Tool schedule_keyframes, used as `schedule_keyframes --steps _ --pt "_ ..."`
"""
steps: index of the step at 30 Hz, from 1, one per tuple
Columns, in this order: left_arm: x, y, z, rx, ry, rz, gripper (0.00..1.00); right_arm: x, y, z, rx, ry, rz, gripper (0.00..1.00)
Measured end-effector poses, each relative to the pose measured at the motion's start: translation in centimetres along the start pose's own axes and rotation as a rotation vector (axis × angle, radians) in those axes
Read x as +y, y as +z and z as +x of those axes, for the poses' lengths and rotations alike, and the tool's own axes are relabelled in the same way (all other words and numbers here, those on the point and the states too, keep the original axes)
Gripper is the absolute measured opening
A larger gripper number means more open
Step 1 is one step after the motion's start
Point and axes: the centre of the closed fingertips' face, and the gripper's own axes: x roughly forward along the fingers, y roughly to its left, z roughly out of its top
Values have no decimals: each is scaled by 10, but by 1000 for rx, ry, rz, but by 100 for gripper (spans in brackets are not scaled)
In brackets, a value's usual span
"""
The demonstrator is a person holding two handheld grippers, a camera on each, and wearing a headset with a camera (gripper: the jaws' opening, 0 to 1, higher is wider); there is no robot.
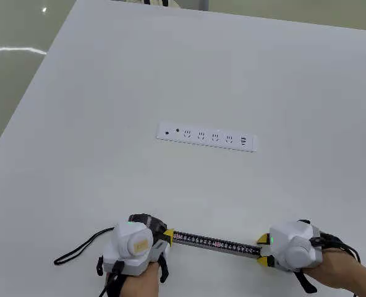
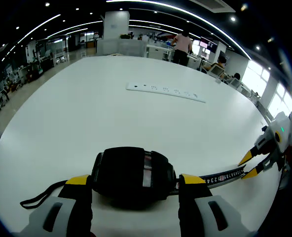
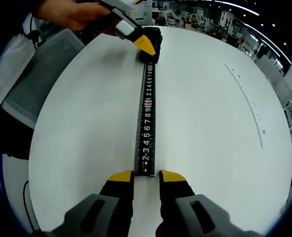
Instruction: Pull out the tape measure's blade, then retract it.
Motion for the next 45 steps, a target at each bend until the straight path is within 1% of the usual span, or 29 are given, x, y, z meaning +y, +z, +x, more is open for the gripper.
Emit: schedule_keyframes --steps 7,15,22,37,45 --pt "2 -2 1 -3 0 -12 66 2 0 1 2 10 -3 16" --pt "1 -1 1 -11 -9 -19 66 2 -1 1 8 14 -3 16" --pt "1 0 1 -20 -13 -38 66 2 0 0 13 16 -8 15" --pt "1 0 1 -50 -22 -23 64 2 1 -1 13 8 -14 14" --pt "1 0 1 -53 -27 -11 63 0 2 1 13 2 -15 14"
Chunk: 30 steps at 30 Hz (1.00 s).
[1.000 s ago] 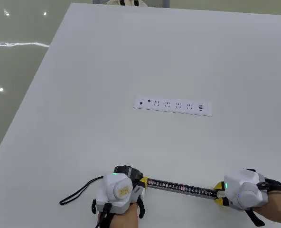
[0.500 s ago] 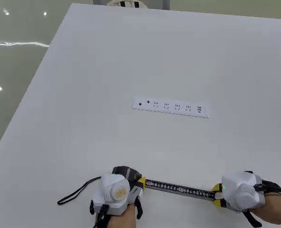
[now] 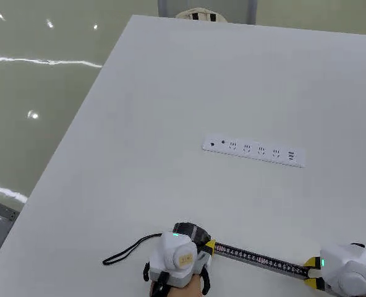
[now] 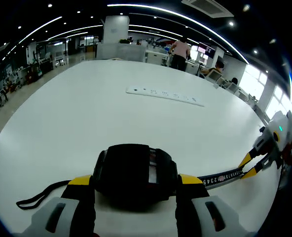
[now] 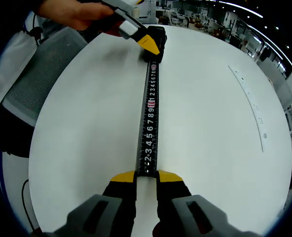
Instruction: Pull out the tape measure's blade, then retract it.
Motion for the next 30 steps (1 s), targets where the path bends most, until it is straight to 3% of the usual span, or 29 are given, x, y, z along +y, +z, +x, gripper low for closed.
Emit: schedule_keyframes --steps 30 --pt "0 0 -1 -2 1 -1 63 -6 23 8 -30 -9 26 14"
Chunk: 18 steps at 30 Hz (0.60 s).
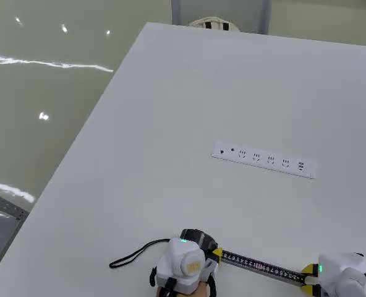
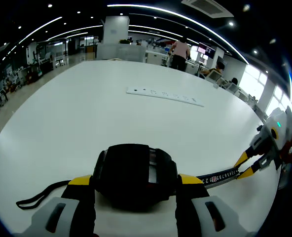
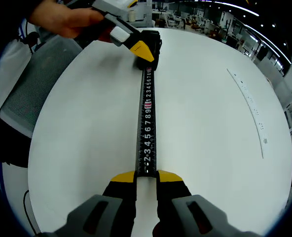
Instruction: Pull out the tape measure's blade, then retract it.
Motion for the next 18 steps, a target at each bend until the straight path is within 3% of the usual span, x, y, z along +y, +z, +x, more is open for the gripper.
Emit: schedule_keyframes --steps 18 --pt "0 0 0 1 1 0 63 -2 14 6 -17 7 9 14"
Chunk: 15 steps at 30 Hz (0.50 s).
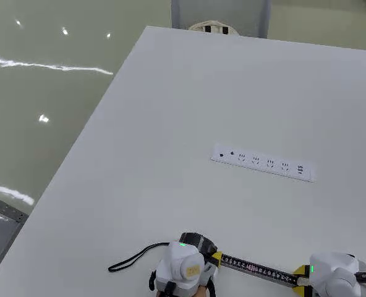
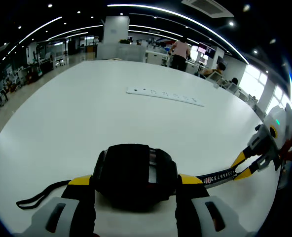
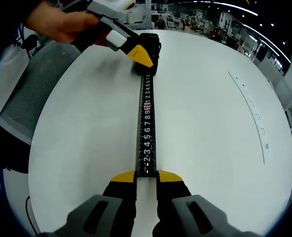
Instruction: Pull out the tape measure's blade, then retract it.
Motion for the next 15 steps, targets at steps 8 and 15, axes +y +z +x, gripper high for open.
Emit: schedule_keyframes --steps 8,15 --pt "0 0 1 2 2 1 63 -2 5 4 -3 20 26 14" --pt "0 0 0 3 2 0 63 -3 7 4 -14 64 83 14"
